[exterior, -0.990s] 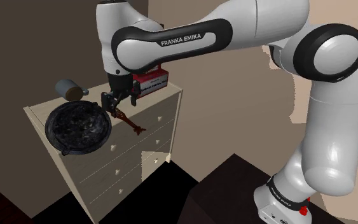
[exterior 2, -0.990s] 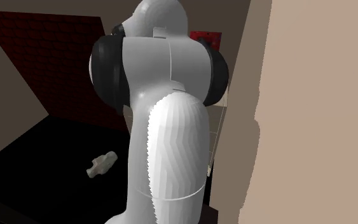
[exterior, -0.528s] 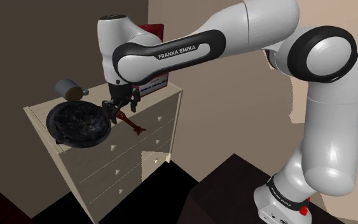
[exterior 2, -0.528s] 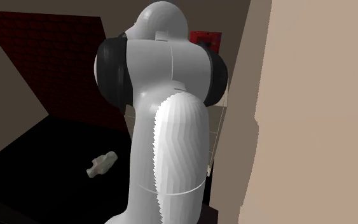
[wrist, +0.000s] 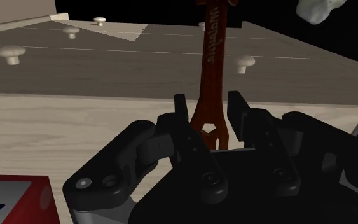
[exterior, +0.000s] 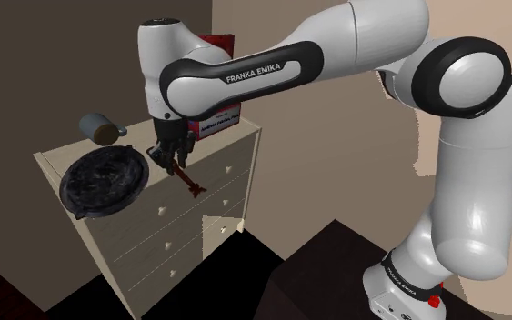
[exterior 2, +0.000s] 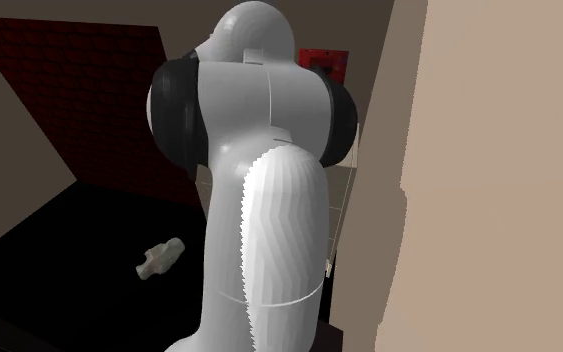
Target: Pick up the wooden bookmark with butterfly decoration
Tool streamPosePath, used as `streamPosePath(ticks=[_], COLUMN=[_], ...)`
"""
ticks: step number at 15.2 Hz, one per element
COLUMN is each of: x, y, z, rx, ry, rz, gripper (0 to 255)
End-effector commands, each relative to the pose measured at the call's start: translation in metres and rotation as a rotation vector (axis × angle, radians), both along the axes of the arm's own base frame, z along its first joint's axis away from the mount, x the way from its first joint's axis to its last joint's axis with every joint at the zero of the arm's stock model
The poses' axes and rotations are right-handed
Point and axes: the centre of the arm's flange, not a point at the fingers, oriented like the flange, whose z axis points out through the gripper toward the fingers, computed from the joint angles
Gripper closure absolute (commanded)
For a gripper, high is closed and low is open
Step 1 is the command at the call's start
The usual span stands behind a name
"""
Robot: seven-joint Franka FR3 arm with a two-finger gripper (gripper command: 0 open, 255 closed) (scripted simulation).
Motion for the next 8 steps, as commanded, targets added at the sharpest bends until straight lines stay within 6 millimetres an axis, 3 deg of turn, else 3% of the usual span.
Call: streamPosePath(ticks=[1,8], x=[0.002,0.001], y=[-0.004,-0.003], z=[-0.004,0.026], rx=[-0.008,-0.008], ry=[0.005,0.005], rz=[-0.006,-0.006], gripper=[255,255])
